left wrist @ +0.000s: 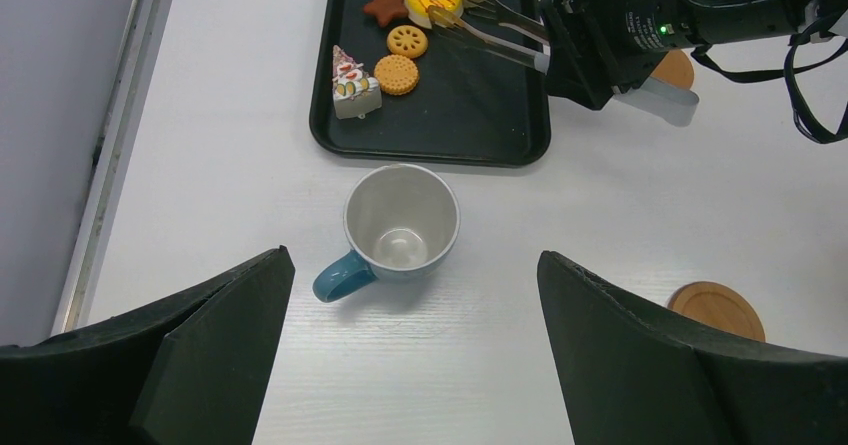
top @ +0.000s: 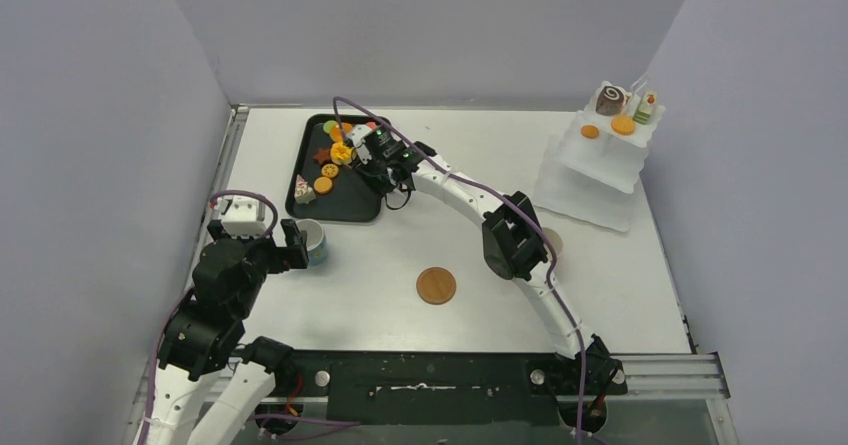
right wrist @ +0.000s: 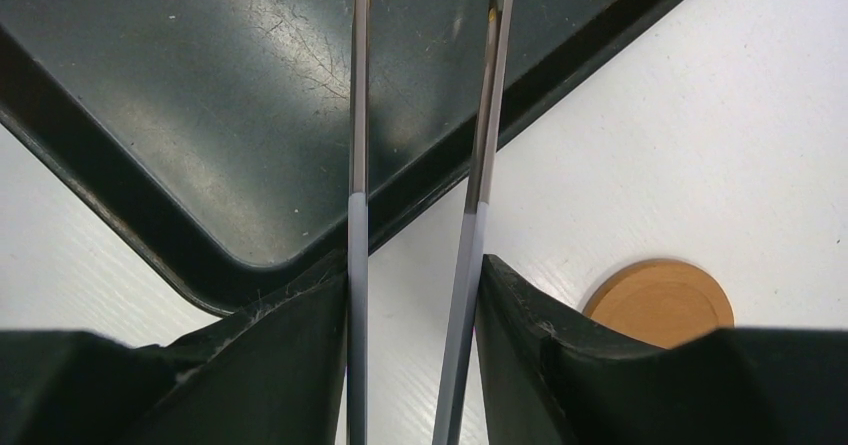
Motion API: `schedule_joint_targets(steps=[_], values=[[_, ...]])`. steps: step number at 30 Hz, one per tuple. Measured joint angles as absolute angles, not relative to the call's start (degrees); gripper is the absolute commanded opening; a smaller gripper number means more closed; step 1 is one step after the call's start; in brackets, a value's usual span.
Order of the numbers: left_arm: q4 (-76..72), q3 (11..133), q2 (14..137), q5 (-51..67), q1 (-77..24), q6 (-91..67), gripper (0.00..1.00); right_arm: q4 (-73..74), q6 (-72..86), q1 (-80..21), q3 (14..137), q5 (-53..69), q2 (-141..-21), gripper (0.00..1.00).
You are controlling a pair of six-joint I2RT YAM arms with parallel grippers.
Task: Serve the afternoon tea
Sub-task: Pick up the desert from the tray.
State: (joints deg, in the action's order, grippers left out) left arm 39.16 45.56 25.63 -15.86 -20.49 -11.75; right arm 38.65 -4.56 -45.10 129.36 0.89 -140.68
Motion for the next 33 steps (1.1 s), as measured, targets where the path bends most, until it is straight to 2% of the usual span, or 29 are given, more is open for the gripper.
schedule_joint_targets(steps=[17, 33], values=[[39.07, 45.34, 25.45, -15.9, -20.49, -11.75, 0.91, 36.67, -5.34, -45.1, 129.34, 0.97, -141.03, 0.25], [38.92, 45.3, 25.12, -15.9, -20.49, -11.75, 0.92, 33.34, -5.32, -45.47, 120.49, 0.86, -137.21, 0.2]])
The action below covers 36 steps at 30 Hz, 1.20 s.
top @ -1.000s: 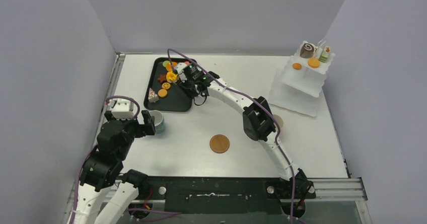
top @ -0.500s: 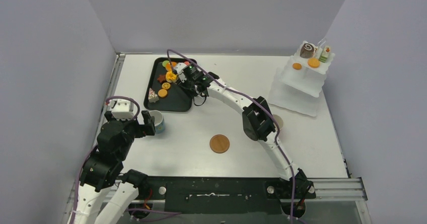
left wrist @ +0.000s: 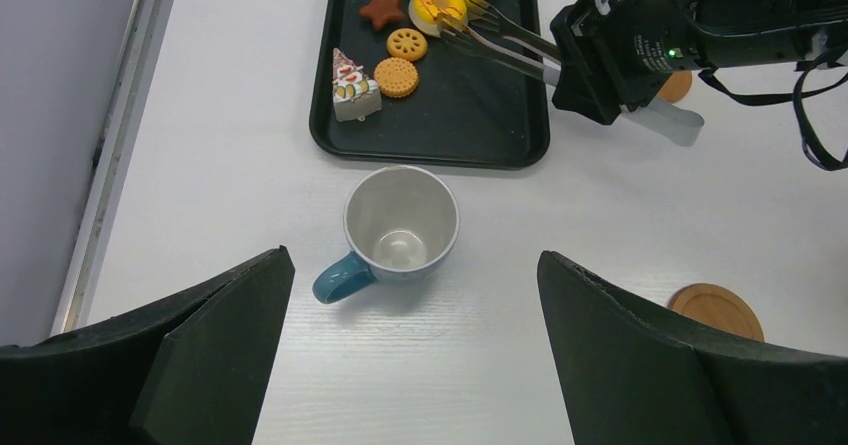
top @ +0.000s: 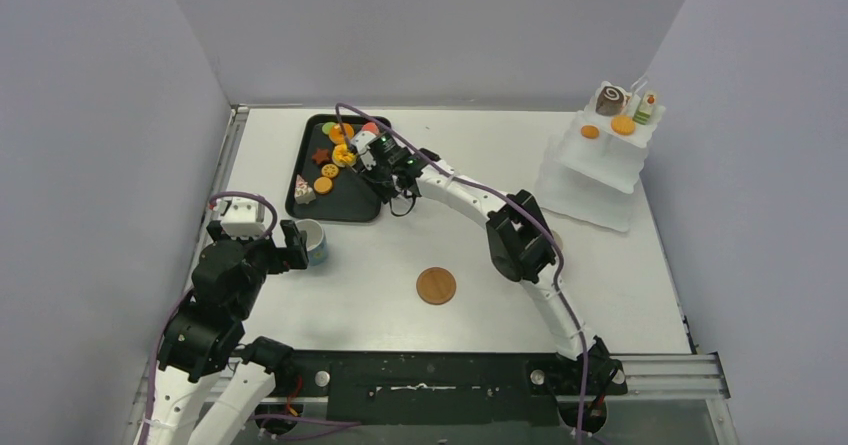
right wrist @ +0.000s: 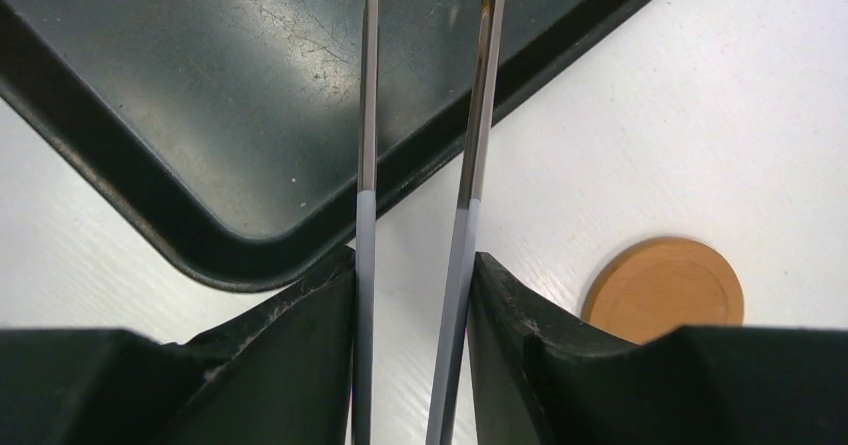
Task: Serve the afternoon tea
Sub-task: Pick up the desert from the tray.
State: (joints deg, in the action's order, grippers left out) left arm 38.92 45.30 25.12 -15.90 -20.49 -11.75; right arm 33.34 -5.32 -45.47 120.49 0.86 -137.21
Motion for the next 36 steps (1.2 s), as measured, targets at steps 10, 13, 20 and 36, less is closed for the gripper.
schedule_joint_targets(steps=[10, 13, 20, 36], values=[[38.79, 45.3, 25.26, -15.88, -20.49, -11.7, 0.91, 31.7, -5.08, -45.47, 114.1, -0.38, -131.11, 0.2], [38.79, 45.3, 25.23, -15.9, -20.49, -11.68, 0.91, 31.64, -4.71, -45.47, 111.74, -1.02, -129.49, 0.2], [38.74, 45.3, 25.17, -15.86, -20.49, -11.51, 0.91, 31.05, -2.15, -45.47, 103.74, -2.46, -121.93, 0.21], [38.48, 45.28, 25.06, -15.31, -20.4, -11.29, 0.91, 34.61, 8.19, -43.81, 91.18, -12.75, -99.33, 0.23]])
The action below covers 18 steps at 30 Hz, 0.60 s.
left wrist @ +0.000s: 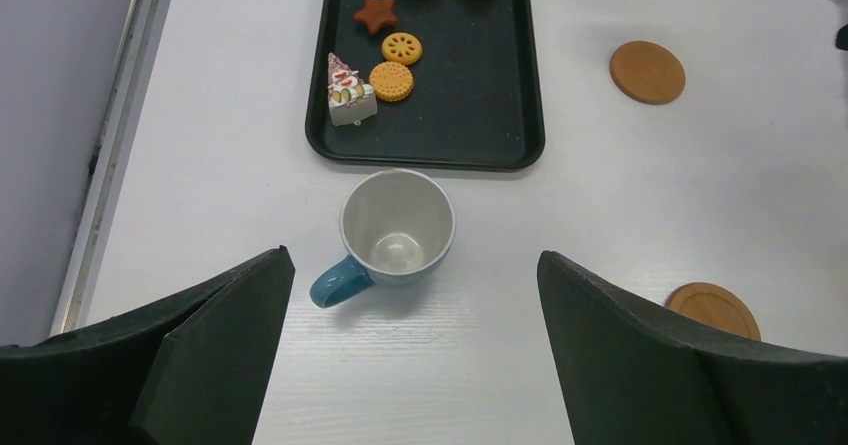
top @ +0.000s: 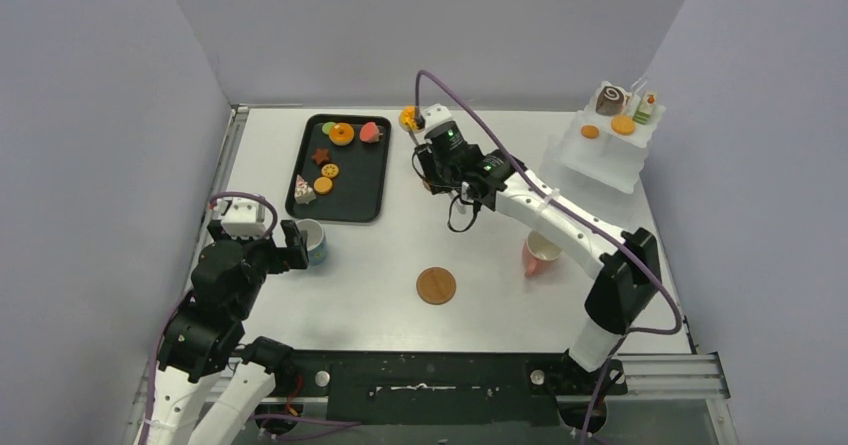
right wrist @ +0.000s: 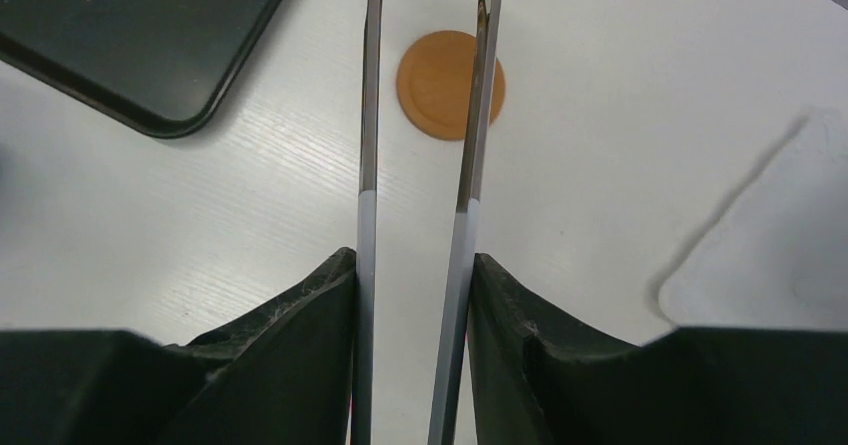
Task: Serve the afternoon tea
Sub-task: Pick up the desert from the tray, then place the desert on the desert table.
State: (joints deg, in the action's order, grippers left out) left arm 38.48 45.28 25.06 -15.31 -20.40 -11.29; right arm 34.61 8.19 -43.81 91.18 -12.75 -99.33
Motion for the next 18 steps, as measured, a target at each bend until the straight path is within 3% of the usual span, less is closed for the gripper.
schedule_joint_targets(steps=[18], values=[[38.15, 45.06, 24.1, -14.31, -20.4, -10.66, 0.91, 50.15, 16.73, -36.32, 80.71, -22.98, -80.97, 0.24]])
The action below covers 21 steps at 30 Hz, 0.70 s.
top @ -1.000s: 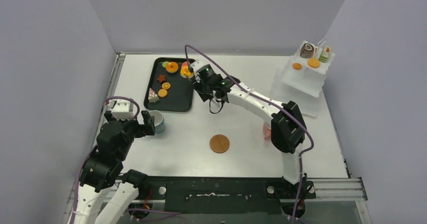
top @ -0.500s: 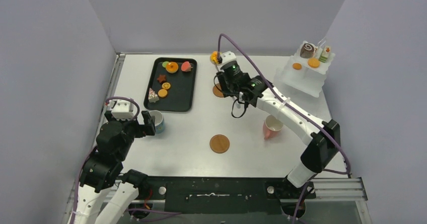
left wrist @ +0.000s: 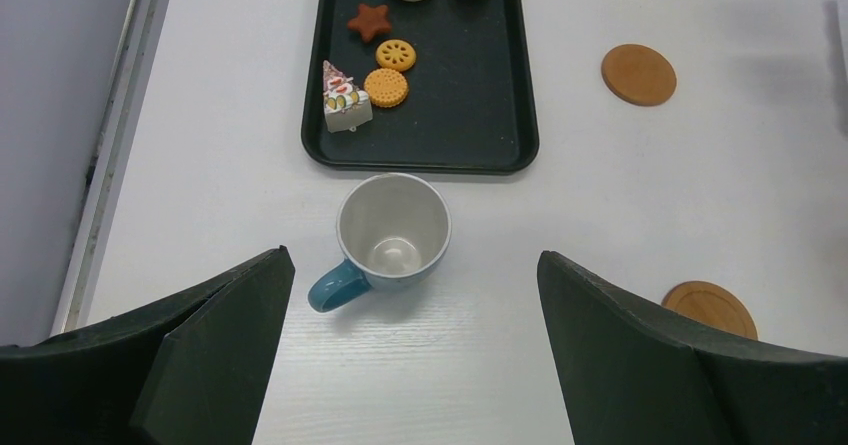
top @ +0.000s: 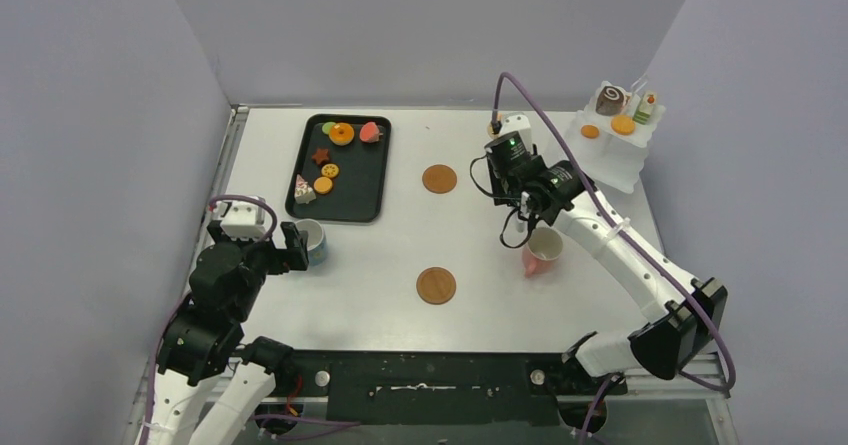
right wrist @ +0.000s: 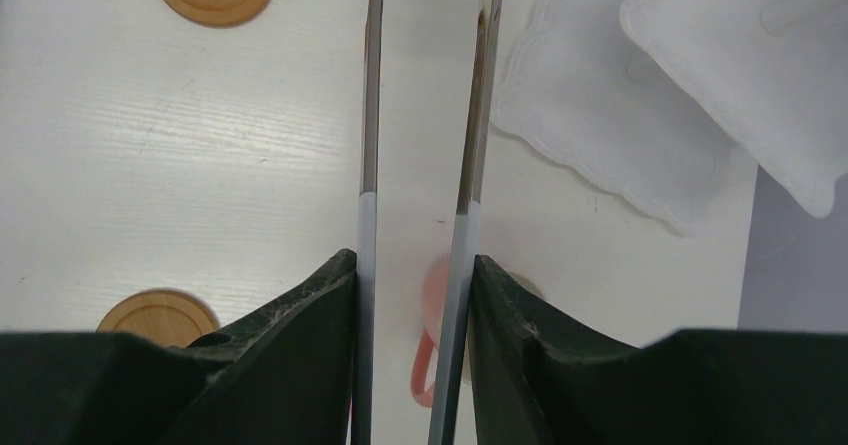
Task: Serve the afternoon tea
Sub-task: Place the desert on the desert table.
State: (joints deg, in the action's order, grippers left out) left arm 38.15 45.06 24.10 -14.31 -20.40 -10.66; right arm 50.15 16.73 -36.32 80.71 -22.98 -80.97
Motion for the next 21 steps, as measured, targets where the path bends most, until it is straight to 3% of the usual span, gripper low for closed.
schedule_joint_targets(steps=[21], values=[[37.34, 44.71, 23.35, -13.43, -20.4, -10.24, 0.92, 58.61, 21.67, -28.64, 78.32, -27.55, -73.06, 0.26]])
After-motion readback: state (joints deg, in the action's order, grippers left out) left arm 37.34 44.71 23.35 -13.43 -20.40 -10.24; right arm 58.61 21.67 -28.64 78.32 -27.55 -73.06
